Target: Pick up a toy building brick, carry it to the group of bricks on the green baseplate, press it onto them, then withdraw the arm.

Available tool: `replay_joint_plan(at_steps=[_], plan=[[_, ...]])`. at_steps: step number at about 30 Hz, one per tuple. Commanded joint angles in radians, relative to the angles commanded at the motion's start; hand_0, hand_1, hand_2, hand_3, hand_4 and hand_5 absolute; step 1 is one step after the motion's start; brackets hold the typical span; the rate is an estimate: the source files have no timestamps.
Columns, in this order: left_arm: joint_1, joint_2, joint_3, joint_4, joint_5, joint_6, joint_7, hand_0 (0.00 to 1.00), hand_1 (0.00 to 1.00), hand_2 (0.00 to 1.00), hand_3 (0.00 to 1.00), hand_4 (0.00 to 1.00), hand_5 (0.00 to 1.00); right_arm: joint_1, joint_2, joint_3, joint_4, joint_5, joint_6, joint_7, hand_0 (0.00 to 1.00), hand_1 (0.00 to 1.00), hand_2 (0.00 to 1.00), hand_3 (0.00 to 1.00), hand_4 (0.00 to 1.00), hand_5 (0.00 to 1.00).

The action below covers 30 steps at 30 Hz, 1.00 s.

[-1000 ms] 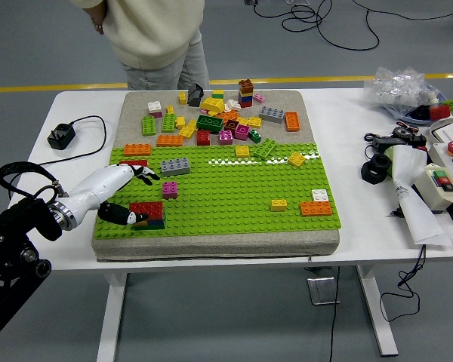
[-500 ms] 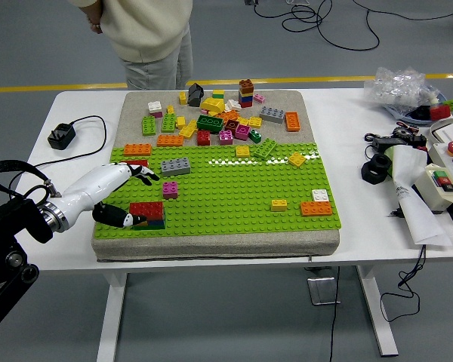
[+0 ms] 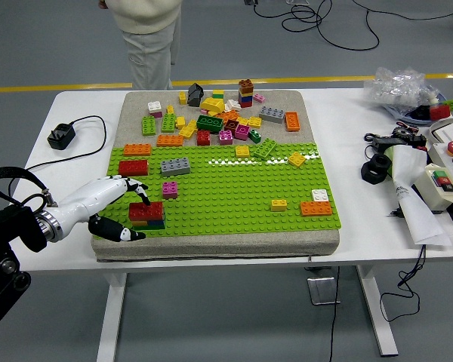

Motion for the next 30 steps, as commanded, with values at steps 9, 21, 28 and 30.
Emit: replay_joint_plan(at_steps=[9, 21, 28, 30], plan=[[-0.004, -0.005, -0.004, 0.019, 0.002, 0.005, -0.001, 0.969, 0.893, 0.9, 0.572, 0.954, 0.314, 0.002, 0.0, 0.0, 0.0, 0.0, 0.0, -0.001, 0.767, 0.714, 0.766, 0.767, 0.965, 0.702], [-0.012, -0.025, 0.001, 0.054, 0.002, 0.013, -0.003, 0.969, 0.894, 0.9, 0.574, 0.954, 0.314, 0.004, -0.001, 0.001, 0.0, 0.001, 0.0, 0.0, 0.765, 0.714, 0.766, 0.766, 0.965, 0.702], [-0.018, -0.036, 0.006, 0.067, 0.003, 0.013, -0.004, 0.969, 0.893, 0.9, 0.575, 0.953, 0.313, 0.005, -0.002, 0.002, 0.0, 0.001, 0.0, 0.0, 0.766, 0.714, 0.766, 0.766, 0.965, 0.702], [-0.02, -0.039, 0.007, 0.071, 0.003, 0.013, -0.004, 0.969, 0.893, 0.9, 0.575, 0.953, 0.313, 0.005, -0.002, 0.002, 0.0, 0.001, 0.0, -0.001, 0.766, 0.714, 0.766, 0.766, 0.965, 0.702]])
